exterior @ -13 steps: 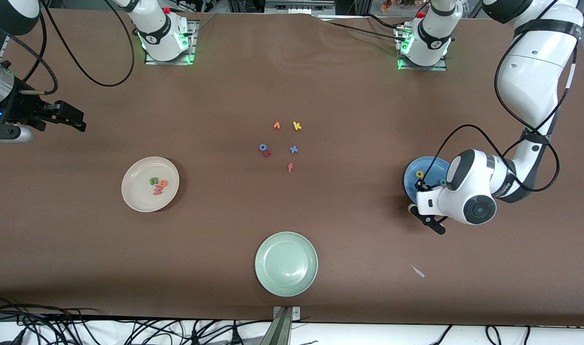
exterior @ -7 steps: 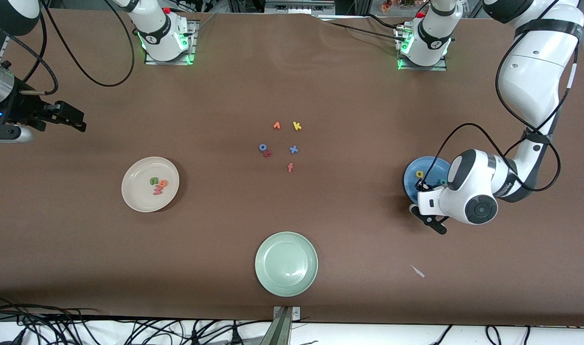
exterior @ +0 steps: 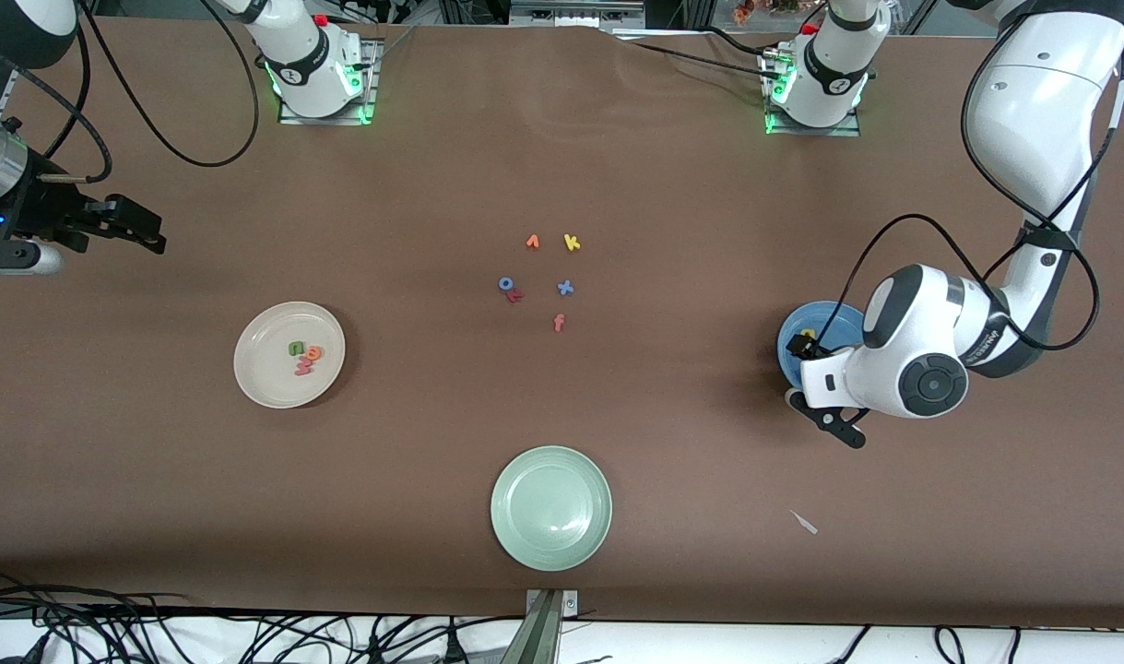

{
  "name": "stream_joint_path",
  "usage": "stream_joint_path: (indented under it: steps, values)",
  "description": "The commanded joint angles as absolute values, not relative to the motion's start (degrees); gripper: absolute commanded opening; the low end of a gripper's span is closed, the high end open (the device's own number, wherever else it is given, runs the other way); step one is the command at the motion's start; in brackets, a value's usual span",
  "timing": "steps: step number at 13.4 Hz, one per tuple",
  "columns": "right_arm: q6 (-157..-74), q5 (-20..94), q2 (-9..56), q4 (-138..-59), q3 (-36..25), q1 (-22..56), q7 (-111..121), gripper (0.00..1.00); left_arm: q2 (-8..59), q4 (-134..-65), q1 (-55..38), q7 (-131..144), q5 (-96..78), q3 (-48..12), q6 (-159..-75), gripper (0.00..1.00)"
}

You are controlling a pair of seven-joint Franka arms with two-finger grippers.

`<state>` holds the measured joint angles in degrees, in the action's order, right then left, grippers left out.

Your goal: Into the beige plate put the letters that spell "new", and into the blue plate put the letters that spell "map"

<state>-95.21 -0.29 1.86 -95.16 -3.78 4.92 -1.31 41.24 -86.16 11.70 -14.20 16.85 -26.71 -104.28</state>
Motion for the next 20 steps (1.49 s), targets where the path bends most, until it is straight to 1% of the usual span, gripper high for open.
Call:
stream_joint_path:
  steps: [1,4,6,8,10,13,14,15,17,18,19,20]
  values:
    - [-94.92,0.35,2.2,-94.22,-3.6,4.57,-1.32,1.0,40.08,-86.93,11.95,-12.48,16.96,-27.51,-103.54,1.0]
    - [-94.92,0.35,2.2,-94.22,-3.6,4.57,-1.32,1.0,37.46,-86.84,11.78,-8.99,16.87,-28.47,-103.45,1.0]
    - [-94.92,0.35,2.2,-94.22,-3.6,4.57,-1.23,1.0,31.85,-86.75,11.78,-4.33,17.05,-30.76,-98.99,1.0]
    - [-94.92,0.35,2.2,-94.22,-3.6,4.57,-1.32,1.0,25.87,-86.57,11.86,-1.07,17.05,-31.64,-97.65,1.0]
    - [-94.92,0.35,2.2,-94.22,-3.6,4.57,-1.23,1.0,22.69,-83.17,12.48,-0.79,16.97,-31.38,-97.12,1.0]
    - [-94.92,0.44,2.2,-94.22,-3.6,4.57,-1.23,1.0,22.06,-74.82,12.48,-0.97,16.08,-30.94,-88.26,1.0]
    - [-94.92,0.44,2.2,-94.22,-3.6,4.57,-1.23,1.0,20.58,-73.58,10.91,-0.71,16.26,-28.85,-88.33,1.0]
    - [-94.92,0.44,2.2,-94.22,-3.69,4.57,-1.23,1.0,19.52,-73.3,8.38,-1.05,15.74,-25.26,-88.33,1.0]
    - [-94.92,0.44,2.2,-94.22,-3.69,4.57,-1.23,1.0,15.84,-74.35,3.98,-0.53,7.87,-16.39,-88.5,1.0]
    - [-94.92,0.44,2.2,-94.22,-3.69,4.57,-1.23,1.0,14.52,-75.75,2.22,0.08,4.08,-12.52,-88.51,1.0]
    - [-94.92,0.44,2.2,-94.22,-3.69,4.57,-1.23,1.0,12.07,-78.28,1.59,0.61,1.87,-10.04,-89.38,1.0]
    - [-94.92,0.44,2.2,-94.22,-3.69,4.57,-1.23,1.0,8.65,-82.83,0.97,1.31,0.98,-8.54,-91.91,1.0]
